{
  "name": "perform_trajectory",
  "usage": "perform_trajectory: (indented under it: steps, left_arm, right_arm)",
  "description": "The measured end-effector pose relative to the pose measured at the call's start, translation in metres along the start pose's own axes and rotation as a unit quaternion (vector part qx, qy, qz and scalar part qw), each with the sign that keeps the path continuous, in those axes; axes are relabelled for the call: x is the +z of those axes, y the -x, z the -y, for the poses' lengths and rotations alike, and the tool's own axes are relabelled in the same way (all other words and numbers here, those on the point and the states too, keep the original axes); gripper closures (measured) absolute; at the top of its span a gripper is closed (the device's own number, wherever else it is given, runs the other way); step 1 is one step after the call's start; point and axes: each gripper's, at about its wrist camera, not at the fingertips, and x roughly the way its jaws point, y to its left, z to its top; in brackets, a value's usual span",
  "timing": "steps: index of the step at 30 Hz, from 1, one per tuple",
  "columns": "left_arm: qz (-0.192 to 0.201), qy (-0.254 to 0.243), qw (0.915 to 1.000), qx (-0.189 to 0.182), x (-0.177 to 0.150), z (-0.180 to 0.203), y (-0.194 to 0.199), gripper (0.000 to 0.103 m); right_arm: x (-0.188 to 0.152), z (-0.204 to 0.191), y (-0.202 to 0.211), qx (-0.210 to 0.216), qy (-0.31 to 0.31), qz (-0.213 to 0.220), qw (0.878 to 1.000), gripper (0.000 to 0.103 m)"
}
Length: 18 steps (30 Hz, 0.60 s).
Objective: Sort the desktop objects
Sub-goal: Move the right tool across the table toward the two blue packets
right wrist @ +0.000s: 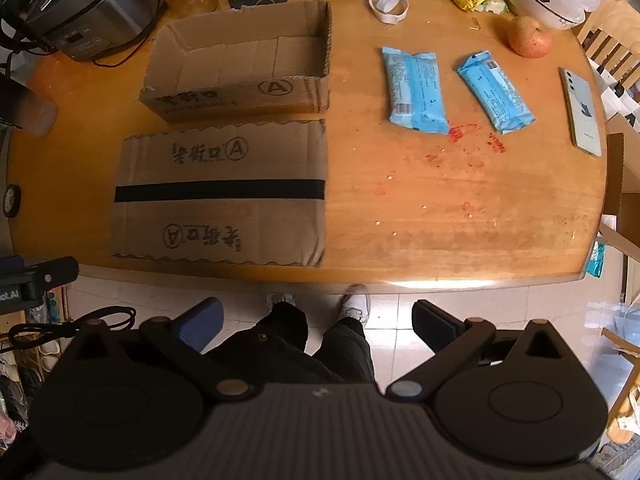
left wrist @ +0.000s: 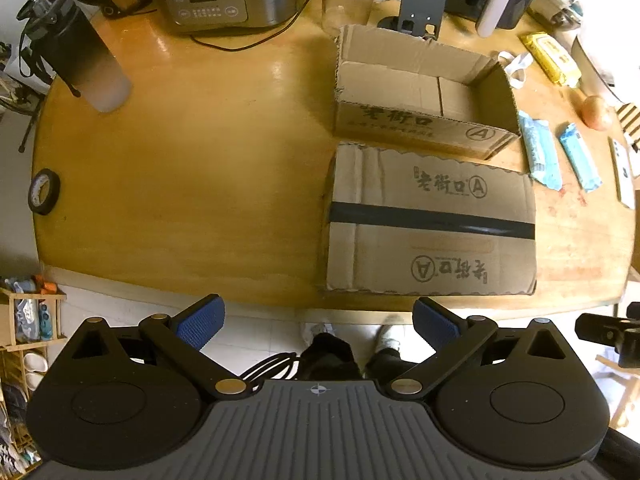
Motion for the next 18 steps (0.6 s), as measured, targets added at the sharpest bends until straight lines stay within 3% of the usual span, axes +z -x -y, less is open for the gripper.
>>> perform_trajectory:
  steps: [18]
  left_arm:
    - [0.037,0.046,0.9982,-0.007,-0.001,-0.026,0.001,0.0]
  right_arm:
    - [-0.013,-0.015,-0.004,0.0,-0.011,0.003,1.0,0.0]
